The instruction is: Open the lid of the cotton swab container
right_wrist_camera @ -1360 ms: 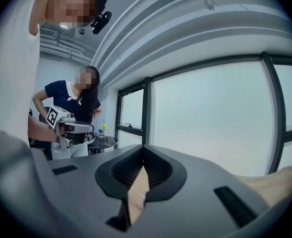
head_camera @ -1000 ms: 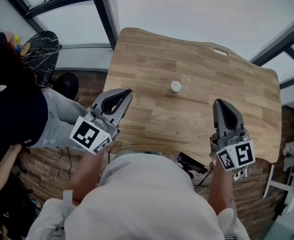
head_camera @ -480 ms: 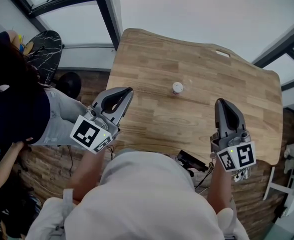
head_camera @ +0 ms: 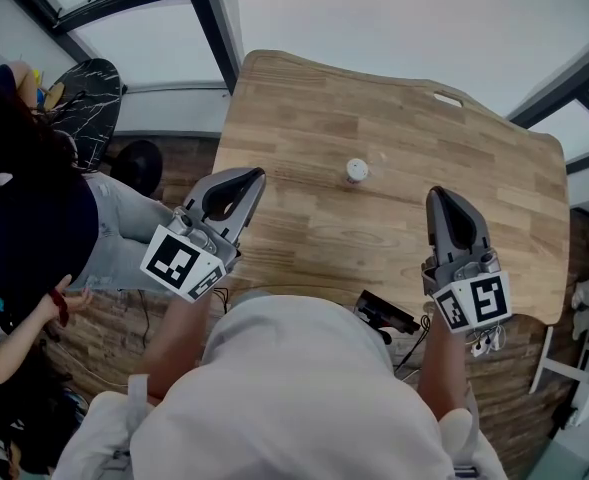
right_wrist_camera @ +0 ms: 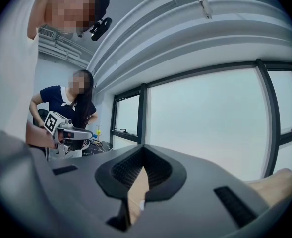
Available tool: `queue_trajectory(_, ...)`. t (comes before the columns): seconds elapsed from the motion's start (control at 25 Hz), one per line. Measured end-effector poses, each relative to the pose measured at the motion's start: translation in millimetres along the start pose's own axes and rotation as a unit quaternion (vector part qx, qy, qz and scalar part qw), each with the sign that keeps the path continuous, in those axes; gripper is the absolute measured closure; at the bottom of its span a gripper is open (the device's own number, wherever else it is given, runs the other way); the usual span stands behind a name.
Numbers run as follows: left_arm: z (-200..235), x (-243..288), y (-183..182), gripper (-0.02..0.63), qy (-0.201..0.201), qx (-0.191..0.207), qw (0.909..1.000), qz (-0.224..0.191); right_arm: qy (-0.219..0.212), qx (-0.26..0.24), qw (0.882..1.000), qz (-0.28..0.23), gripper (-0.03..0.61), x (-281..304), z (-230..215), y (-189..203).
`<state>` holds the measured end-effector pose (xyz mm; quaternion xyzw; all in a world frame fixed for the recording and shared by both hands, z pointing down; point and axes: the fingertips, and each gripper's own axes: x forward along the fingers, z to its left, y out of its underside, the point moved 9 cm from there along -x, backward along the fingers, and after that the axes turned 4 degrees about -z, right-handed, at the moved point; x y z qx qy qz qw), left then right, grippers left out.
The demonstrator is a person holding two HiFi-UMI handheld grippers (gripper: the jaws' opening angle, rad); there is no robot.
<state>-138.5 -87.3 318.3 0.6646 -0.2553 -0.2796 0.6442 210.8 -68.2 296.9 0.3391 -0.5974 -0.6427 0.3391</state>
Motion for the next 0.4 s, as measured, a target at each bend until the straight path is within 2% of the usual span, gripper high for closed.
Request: queue_trajectory(0.4, 6.4, 8.1, 1.3, 0.601, 0.002, -0.002, 1.0000, -0.003, 0.003, 0.003, 1.000, 0.002, 0.560, 6.3, -2.4, 1.5)
